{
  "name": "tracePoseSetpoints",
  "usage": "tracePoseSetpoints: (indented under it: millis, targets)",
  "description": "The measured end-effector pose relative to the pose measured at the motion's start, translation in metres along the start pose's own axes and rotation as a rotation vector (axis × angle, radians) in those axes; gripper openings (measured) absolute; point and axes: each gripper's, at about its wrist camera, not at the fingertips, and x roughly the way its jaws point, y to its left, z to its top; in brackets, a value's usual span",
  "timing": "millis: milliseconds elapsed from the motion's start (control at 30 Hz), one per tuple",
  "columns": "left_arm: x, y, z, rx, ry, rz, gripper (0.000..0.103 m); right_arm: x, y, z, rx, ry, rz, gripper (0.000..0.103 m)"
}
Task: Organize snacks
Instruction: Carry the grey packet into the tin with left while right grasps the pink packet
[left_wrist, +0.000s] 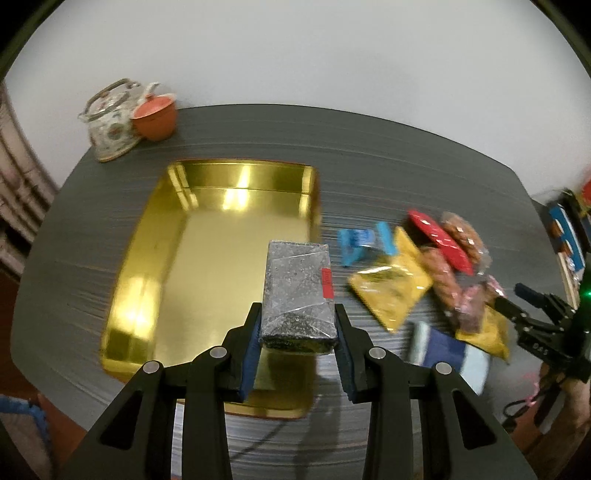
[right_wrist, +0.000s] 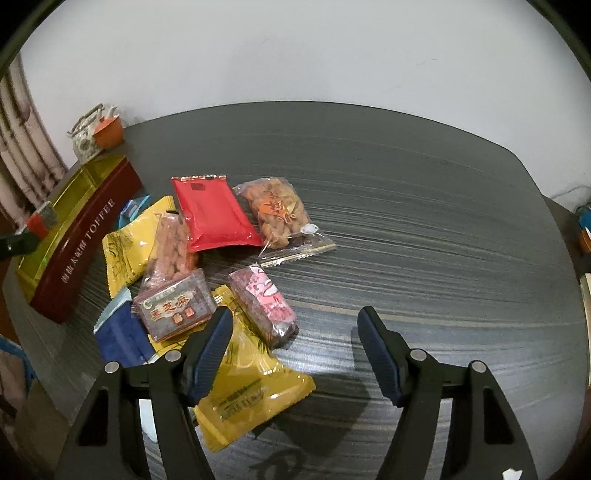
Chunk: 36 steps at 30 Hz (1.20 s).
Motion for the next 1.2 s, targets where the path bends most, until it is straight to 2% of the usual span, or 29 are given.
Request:
tracePoseSetpoints:
  millis: [133,433,767,1200]
  targets:
    - [0.003,0.022,-0.001,-0.028,0.009,0.042,0.037,0.008,0.004,0.006,-0.026,0.016,0.009,0.06]
    - [0.021,0.067,-0.001,-0.078,0.053,0.109,0.037,0.023,0.016,0.013,-0.071,0.047,0.043,0.032]
    - [0.043,0.093,-0.004,-0.098,0.091,0.136,0.037,0.021,0.018,0.015,-0.088,0.031,-0.04,0.022]
    - [0.057,0.103,0.001,-0.076,0.101,0.15,0.037,0.011,0.015,0.012,-0.023,0.005,-0.102,0.02]
